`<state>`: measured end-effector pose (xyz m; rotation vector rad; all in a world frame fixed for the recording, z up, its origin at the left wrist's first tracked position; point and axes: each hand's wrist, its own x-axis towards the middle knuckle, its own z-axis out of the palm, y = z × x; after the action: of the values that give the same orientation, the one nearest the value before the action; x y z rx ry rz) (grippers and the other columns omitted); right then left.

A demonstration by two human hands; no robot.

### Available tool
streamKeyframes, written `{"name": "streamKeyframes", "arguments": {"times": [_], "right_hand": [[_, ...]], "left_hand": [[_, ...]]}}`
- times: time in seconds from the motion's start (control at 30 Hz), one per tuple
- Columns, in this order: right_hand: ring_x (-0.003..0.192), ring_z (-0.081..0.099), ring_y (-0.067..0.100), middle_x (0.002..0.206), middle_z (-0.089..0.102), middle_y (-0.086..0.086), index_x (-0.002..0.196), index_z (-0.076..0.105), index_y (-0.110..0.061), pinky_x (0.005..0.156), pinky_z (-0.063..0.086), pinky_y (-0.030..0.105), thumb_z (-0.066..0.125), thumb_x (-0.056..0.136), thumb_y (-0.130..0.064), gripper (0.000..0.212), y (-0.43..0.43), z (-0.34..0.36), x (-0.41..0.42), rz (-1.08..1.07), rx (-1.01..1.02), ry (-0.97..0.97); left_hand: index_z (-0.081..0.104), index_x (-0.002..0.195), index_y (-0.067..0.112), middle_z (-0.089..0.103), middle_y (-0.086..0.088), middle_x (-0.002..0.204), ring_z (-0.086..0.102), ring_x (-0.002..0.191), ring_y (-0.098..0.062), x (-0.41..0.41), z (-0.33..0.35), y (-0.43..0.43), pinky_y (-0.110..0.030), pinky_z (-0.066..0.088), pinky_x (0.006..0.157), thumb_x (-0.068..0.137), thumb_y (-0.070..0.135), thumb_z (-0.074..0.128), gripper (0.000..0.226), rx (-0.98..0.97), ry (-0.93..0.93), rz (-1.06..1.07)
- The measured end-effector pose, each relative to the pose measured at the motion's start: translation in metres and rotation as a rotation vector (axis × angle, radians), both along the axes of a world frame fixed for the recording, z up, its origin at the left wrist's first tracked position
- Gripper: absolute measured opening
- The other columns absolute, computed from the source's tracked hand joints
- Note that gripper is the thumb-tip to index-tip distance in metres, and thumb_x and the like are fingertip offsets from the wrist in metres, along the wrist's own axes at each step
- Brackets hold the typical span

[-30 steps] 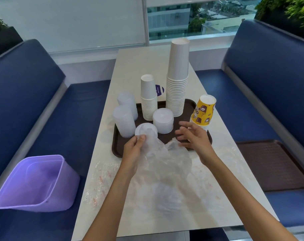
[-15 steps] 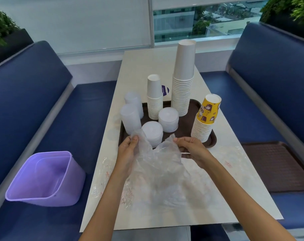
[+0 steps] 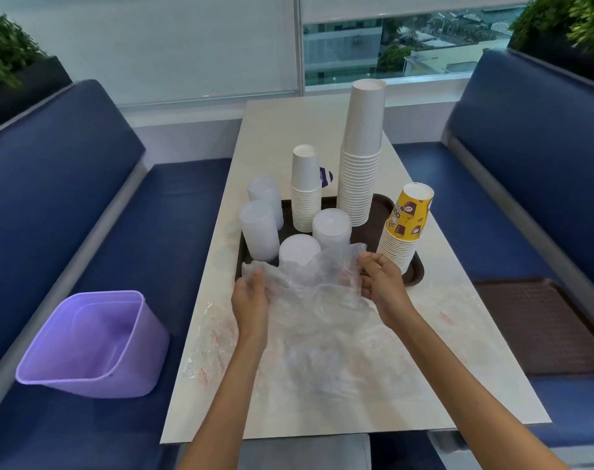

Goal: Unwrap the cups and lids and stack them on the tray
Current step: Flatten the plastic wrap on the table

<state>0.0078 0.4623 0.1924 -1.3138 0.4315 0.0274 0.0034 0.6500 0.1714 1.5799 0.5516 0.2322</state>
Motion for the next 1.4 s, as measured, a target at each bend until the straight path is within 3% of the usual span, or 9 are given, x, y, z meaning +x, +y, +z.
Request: {"name": "streamKeyframes", "arguments": {"times": [0.27,0.4,0.53,0.63,0.77,0.87,1.0,1.3,1.4], "right_hand": [[0.081,0.059,0.014,0.087,0.061,0.001,0.096,0.053,-0.015,0.066,0.049,0.021,0.050,0.098,-0.022,0.009,-0.012,-0.001,0.002,-0.191,-0.409,-0.229],[0.076,0.060,0.009,0.082,0.063,-0.003,0.092,0.057,-0.014,0.066,0.050,0.020,0.053,0.096,-0.020,0.009,-0.016,0.002,0.004,-0.026,-0.507,-0.297],[0.070,0.057,0.012,0.078,0.061,0.001,0.091,0.062,-0.011,0.058,0.051,0.020,0.059,0.093,-0.019,0.008,-0.012,0.007,0.008,0.229,-0.464,-0.288],[0.080,0.060,0.014,0.085,0.062,0.002,0.090,0.063,-0.013,0.068,0.054,0.023,0.059,0.093,-0.018,0.007,-0.006,0.018,0.010,0.415,-0.441,-0.288],[0.090,0.061,0.012,0.091,0.066,0.002,0.092,0.065,-0.015,0.088,0.049,0.027,0.058,0.092,-0.015,0.007,-0.003,0.031,0.010,0.564,-0.404,-0.322],[0.097,0.061,0.011,0.104,0.065,0.001,0.110,0.062,-0.022,0.087,0.048,0.022,0.057,0.094,-0.022,0.017,-0.008,0.037,0.008,0.519,-0.387,-0.281],[0.104,0.062,0.009,0.112,0.065,-0.003,0.127,0.053,-0.024,0.082,0.049,0.016,0.058,0.090,-0.031,0.037,-0.020,0.032,-0.008,0.498,-0.329,-0.143],[0.088,0.070,0.012,0.093,0.075,-0.001,0.109,0.066,-0.010,0.075,0.056,0.022,0.064,0.073,-0.029,0.041,0.001,0.009,-0.021,0.244,0.020,-0.231],[0.084,0.070,0.013,0.094,0.073,0.005,0.103,0.069,-0.009,0.067,0.056,0.023,0.062,0.080,-0.029,0.031,0.005,0.012,-0.014,0.147,0.029,-0.238]], "left_hand": [[0.052,0.095,0.005,0.055,0.003,0.075,0.051,0.065,-0.011,-0.017,-0.024,0.017,-0.027,0.040,0.063,0.099,0.018,0.048,0.014,0.371,-0.025,0.073],[0.056,0.113,0.010,0.056,-0.012,0.115,0.055,0.097,-0.028,-0.020,-0.035,0.036,-0.033,0.044,0.073,0.092,0.014,0.057,0.021,0.657,0.263,-0.024],[0.053,0.125,0.012,0.047,-0.009,0.126,0.045,0.114,-0.020,-0.014,-0.007,0.026,-0.029,0.039,0.090,0.083,0.012,0.068,0.044,0.596,-0.070,0.012],[0.054,0.121,0.018,0.049,0.006,0.119,0.045,0.110,-0.005,-0.006,0.020,0.007,-0.016,0.037,0.093,0.079,0.022,0.072,0.046,0.468,-0.327,-0.284],[0.063,0.107,0.023,0.062,0.013,0.105,0.055,0.098,0.006,0.003,0.038,-0.018,-0.008,0.039,0.082,0.083,0.025,0.072,0.025,0.393,-0.196,-0.723],[0.065,0.081,0.012,0.065,0.008,0.076,0.059,0.070,0.006,0.008,0.043,-0.027,-0.010,0.040,0.068,0.089,0.017,0.065,0.009,0.352,-0.206,-0.627],[0.060,0.081,0.005,0.060,0.003,0.067,0.056,0.052,0.006,0.014,0.051,-0.024,-0.007,0.042,0.054,0.091,0.011,0.061,0.011,0.243,-0.255,-0.372],[0.045,0.063,0.019,0.052,0.006,0.060,0.052,0.057,-0.011,0.018,0.057,-0.009,-0.028,0.049,0.066,0.093,0.024,0.058,0.033,0.296,-0.222,-0.092],[0.043,0.063,0.016,0.048,0.005,0.060,0.050,0.058,-0.011,0.016,0.057,-0.007,-0.019,0.046,0.059,0.094,0.023,0.058,0.035,0.287,-0.239,-0.092]]}}
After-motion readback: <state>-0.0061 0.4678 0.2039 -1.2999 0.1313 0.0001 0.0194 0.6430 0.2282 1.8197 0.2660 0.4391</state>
